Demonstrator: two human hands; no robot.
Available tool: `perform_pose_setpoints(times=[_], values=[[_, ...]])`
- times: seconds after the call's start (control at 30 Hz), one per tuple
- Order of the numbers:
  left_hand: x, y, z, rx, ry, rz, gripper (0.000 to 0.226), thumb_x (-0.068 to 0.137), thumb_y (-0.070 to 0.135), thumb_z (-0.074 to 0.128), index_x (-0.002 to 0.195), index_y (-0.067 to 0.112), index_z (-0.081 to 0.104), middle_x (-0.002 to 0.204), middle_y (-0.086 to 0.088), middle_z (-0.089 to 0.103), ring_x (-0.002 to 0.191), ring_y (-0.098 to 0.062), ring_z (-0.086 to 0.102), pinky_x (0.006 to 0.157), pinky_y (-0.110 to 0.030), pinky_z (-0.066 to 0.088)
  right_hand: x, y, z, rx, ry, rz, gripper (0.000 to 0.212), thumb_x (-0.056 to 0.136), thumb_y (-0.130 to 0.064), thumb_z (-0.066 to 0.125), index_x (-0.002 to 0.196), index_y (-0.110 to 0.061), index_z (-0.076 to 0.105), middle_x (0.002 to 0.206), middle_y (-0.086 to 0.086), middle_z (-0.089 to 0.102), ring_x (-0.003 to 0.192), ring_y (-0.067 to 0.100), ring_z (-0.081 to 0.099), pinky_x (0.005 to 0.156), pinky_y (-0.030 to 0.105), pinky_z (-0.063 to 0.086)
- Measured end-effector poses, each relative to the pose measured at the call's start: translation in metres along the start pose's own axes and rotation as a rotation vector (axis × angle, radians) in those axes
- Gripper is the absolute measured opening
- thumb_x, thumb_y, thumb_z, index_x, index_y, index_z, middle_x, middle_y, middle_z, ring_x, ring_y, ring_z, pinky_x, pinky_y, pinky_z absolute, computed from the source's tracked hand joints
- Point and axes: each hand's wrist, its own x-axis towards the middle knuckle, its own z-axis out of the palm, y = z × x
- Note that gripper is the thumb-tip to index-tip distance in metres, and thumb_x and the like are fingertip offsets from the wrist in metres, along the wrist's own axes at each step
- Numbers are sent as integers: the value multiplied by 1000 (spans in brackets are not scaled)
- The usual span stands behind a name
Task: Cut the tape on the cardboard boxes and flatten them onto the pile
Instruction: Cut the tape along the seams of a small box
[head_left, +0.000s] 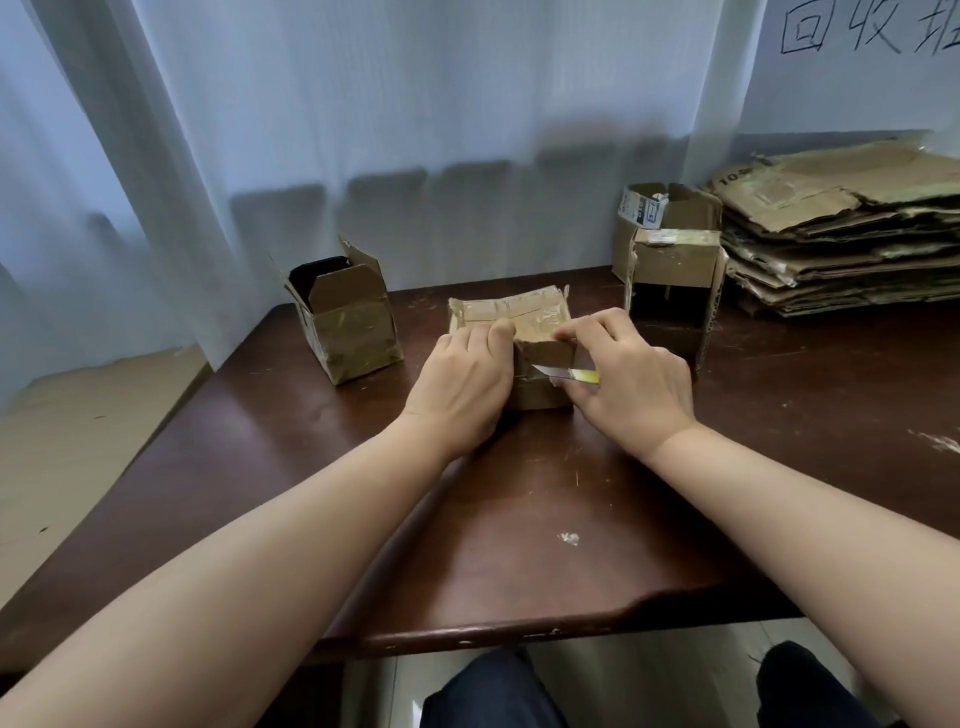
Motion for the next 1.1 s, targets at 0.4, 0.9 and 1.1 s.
perform_pose_setpoints(times=[0.4,0.9,1.1], values=[[-20,-46,-7,-669,-161,-137,53,82,6,62,133,12,48,140,-9,50,141,-27,32,115,-36,29,-5,-4,1,87,-4,91,50,82,-41,70,116,-14,45,109,3,48,76,33,61,62,37,45],[-13,-60,18,-1023,-160,-276,33,98,15,51,128,21,62,133,-4,59,135,-14,41,116,-27,28,-7,-32,23,106,-52,-345,21,88,-25,66,86,-8,54,95,13,49,57,23,38,47,29,35],[-11,-56,18,-994,-159,-265,36,92,30,47,125,30,64,119,5,60,124,-21,48,110,-44,35,-2,-36,30,41,67,-362,24,75,-18,78,74,-6,57,84,12,54,56,26,49,45,24,30]])
